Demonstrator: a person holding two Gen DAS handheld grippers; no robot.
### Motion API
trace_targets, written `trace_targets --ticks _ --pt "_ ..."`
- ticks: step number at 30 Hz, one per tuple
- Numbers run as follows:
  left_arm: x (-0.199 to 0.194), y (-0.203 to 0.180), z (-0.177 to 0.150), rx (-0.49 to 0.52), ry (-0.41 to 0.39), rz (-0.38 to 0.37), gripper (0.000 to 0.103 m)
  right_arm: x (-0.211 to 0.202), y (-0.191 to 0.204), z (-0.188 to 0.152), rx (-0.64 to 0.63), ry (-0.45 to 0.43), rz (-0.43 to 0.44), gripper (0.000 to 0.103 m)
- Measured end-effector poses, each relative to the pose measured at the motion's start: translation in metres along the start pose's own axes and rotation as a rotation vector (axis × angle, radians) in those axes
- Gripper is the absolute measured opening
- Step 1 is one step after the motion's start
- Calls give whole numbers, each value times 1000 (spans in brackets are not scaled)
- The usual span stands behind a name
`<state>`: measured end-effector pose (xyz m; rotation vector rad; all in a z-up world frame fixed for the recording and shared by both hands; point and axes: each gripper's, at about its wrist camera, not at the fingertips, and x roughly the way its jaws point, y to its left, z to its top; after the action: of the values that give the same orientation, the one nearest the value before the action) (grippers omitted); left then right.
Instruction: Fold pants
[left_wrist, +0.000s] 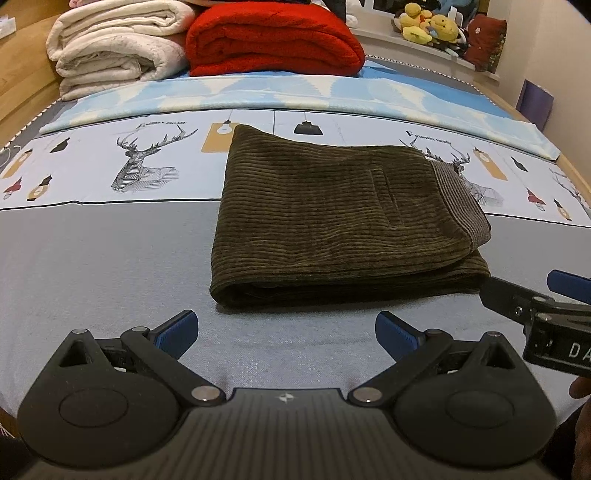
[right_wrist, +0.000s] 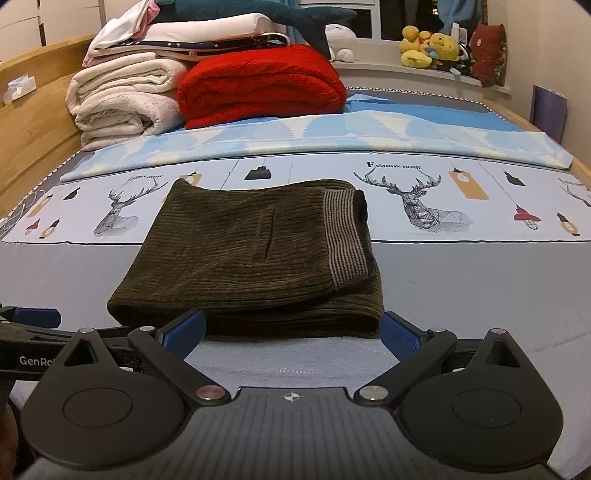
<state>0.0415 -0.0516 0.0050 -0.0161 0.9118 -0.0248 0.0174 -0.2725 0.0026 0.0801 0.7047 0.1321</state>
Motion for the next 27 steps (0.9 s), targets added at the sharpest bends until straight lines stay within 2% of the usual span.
trace_targets --ticks 27 --pt "0 -1 1 2 -1 -5 102 4 8 -1 -20 14 8 100"
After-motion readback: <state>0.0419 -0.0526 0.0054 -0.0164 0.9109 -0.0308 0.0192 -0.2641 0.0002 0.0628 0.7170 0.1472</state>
